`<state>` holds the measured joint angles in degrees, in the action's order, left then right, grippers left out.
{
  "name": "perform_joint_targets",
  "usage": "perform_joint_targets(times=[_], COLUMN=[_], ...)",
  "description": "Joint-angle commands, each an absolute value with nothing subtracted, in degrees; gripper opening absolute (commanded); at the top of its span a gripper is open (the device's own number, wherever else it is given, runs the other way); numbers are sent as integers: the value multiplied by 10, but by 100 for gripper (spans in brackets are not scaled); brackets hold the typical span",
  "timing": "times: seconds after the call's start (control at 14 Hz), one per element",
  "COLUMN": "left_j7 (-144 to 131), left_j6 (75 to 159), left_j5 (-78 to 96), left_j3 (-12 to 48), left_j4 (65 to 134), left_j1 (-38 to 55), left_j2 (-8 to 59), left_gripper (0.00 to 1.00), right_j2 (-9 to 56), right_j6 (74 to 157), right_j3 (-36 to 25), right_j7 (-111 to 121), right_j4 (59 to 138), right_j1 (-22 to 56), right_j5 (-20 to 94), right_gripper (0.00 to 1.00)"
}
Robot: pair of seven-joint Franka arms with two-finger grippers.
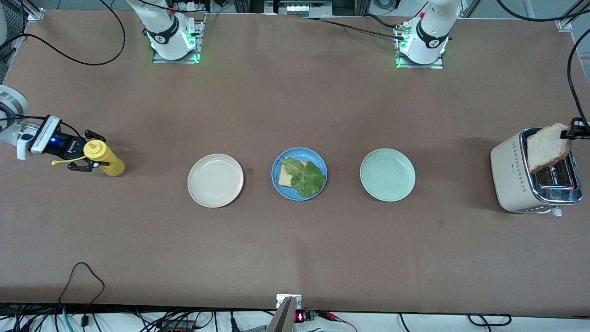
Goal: Make sandwich in blue plate with both arms
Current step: 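Lift the second bread slice from the toaster with the left gripper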
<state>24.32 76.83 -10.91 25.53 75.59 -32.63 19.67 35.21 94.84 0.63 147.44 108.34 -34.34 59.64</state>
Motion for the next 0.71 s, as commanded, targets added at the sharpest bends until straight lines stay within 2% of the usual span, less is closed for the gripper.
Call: perform_joint_targets(times=[0.0,0.21,0.43,0.5,0.57,0.64], left_j7=[229,237,160,94,32,-13], left_j6=[695,635,670,698,731,770], left_j5=[-129,-127,-92,-63,-35,-29], left_j3=[272,315,328,328,328,328], left_j4=[706,708,715,715,717,717], left_j1=[-266,-201,-97,-78,-46,-13], left_j2=[203,208,249,267,287,305], left_gripper=[1,0,0,0,0,0], right_j2=[378,398,407,407,406,405], right_j6=[929,929,928,927,927,927], right_j3=[26,31,31,31,31,31], right_j7=[1487,1487,1485,1480,1475,1464], right_j4=[1077,1074,1072,1072,1071,1070], right_j1=[-370,-381,-383,-383,-383,-383], right_j5=[611,627,632,632,633,633], right_gripper=[25,25,25,29,48,99])
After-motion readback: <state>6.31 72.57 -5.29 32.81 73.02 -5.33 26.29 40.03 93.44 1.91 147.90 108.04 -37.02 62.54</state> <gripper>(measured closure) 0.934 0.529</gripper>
